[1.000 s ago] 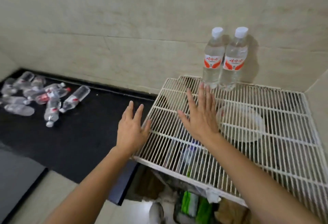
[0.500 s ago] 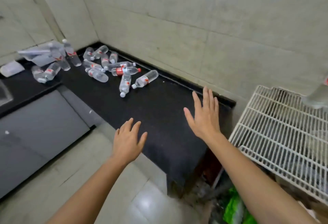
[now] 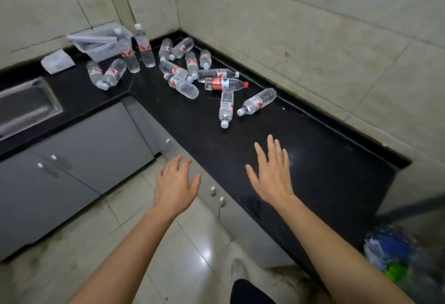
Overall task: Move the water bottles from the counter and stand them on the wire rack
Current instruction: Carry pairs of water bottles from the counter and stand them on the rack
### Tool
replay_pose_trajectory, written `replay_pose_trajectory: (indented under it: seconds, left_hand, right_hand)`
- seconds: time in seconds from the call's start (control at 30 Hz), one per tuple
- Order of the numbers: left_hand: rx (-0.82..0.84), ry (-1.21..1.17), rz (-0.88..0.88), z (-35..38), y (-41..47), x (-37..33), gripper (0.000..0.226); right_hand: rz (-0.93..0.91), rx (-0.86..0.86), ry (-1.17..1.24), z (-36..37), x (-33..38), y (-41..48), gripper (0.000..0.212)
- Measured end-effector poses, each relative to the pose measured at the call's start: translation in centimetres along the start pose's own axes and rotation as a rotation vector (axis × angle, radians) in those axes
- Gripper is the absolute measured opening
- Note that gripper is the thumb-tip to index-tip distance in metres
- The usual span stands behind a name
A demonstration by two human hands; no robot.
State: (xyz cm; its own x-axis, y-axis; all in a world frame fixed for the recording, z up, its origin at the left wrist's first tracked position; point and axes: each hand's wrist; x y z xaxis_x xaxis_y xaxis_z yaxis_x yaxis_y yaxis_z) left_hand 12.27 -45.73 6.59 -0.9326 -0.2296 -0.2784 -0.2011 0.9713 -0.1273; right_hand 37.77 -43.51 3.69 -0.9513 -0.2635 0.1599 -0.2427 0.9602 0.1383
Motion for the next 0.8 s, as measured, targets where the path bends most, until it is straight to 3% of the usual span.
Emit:
replay_pose_trajectory:
  seconds: [0.4, 0.63, 0.8]
  left_hand:
    - [0.191, 0.171, 0.152, 1.8, 22.2, -5.0, 0.061]
    - [0.255, 0.21, 0.364, 1.5, 34.2, -8.7, 0.064]
    - [0.326, 0.27, 0.632, 4.3, 41.2, -10.9, 0.061]
  right_hand:
    - [0.168, 0.099, 0.073, 5.9, -5.5, 16.7, 0.072]
    - [0.255, 0.162, 0.11, 6.3, -7.9, 25.8, 0.074]
    - [0.309, 0.281, 0.027, 8.1, -9.1, 30.6, 0.076]
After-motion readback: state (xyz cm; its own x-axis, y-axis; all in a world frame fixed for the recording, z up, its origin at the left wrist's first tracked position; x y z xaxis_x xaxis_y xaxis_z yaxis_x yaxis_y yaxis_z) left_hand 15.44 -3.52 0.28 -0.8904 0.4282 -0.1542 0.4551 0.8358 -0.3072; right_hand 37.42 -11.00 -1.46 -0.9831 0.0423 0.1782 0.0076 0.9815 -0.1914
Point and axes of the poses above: each hand's wrist, its own y-axis towards the middle knuckle, its own z-axis out of the palm, x = y × z, and after that the axes turned 12 degrees about -z, right-handed
